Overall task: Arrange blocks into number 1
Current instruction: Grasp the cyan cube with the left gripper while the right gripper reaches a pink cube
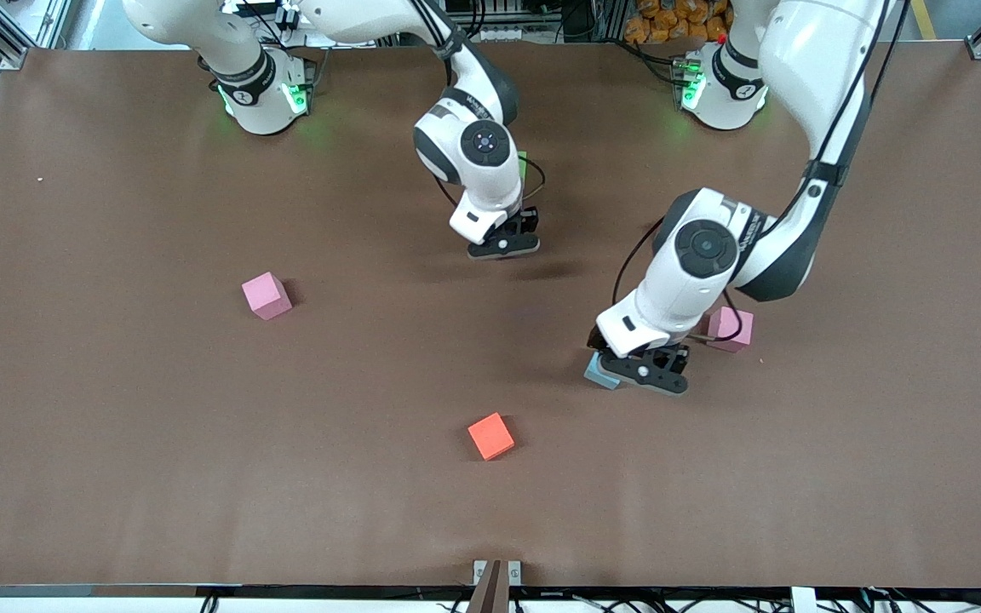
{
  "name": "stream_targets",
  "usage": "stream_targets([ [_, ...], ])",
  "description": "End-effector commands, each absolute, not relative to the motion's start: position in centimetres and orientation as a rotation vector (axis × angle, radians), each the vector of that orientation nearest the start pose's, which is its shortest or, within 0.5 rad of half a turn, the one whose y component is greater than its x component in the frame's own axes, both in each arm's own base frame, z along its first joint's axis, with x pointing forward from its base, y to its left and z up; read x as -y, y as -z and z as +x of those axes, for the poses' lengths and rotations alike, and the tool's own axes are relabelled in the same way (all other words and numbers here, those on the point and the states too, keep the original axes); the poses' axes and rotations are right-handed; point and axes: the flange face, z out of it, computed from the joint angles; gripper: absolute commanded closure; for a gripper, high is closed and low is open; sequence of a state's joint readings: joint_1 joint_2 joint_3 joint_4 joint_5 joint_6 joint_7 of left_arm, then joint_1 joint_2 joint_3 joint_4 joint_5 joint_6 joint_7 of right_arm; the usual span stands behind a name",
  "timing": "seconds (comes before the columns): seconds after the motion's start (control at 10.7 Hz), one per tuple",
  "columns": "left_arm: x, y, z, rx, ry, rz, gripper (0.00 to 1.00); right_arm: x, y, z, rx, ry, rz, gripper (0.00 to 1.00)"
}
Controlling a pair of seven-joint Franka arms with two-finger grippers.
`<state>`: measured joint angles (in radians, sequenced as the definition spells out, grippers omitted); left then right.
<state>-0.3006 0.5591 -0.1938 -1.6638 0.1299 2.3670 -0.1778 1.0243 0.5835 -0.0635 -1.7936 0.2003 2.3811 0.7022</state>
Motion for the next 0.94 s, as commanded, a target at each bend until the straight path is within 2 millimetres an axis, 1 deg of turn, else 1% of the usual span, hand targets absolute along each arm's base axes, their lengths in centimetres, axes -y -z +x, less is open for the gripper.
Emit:
stream_targets([
  [0.0, 32.2, -28.0, 62.9, -0.637, 0.169, -3.137, 0.0, -54.7, -21.9, 35.2, 0.185, -0.134, -3.071, 0.55],
  [0.09, 32.1, -27.0, 62.8, -0.63, 0.144, -3.143, 0.0, -54.9, -21.6, 34.5, 0.203, -0.141, -3.077, 0.55],
  [0.19, 32.7, -26.3, 62.5, -0.641, 0.126, -3.143, 0.0, -54.8, -21.4, 34.1, 0.209, -0.144, -3.081, 0.55],
  [0.38, 32.7, -25.5, 62.3, -0.676, 0.11, -3.128, 0.0, -55.2, -21.0, 33.4, 0.227, -0.151, -3.085, 0.55],
  [0.47, 32.7, -24.8, 62.2, -0.713, 0.095, -3.12, 0.0, -55.3, -21.0, 33.2, 0.225, -0.15, -3.085, 0.5],
  [0.56, 32.6, -24.2, 62.2, -0.717, 0.081, -3.117, 0.0, -55.3, -21.0, 33.2, 0.194, -0.149, -3.088, 0.25],
  [0.66, 32.6, -24.0, 62.2, -0.725, 0.078, -3.112, 0.0, -55.3, -21.1, 33.2, 0.177, -0.15, -3.09, 0.0],
  [0.75, 32.5, -23.4, 62.1, -0.748, 0.067, -3.105, 0.0, -55.3, -21.6, 33.4, 0.17, -0.146, -3.087, 0.0],
  [0.84, 32.1, -22.8, 62.2, -0.755, 0.054, -3.1, 0.0, -54.9, -23.1, 34.1, 0.149, -0.136, -3.072, 0.0],
])
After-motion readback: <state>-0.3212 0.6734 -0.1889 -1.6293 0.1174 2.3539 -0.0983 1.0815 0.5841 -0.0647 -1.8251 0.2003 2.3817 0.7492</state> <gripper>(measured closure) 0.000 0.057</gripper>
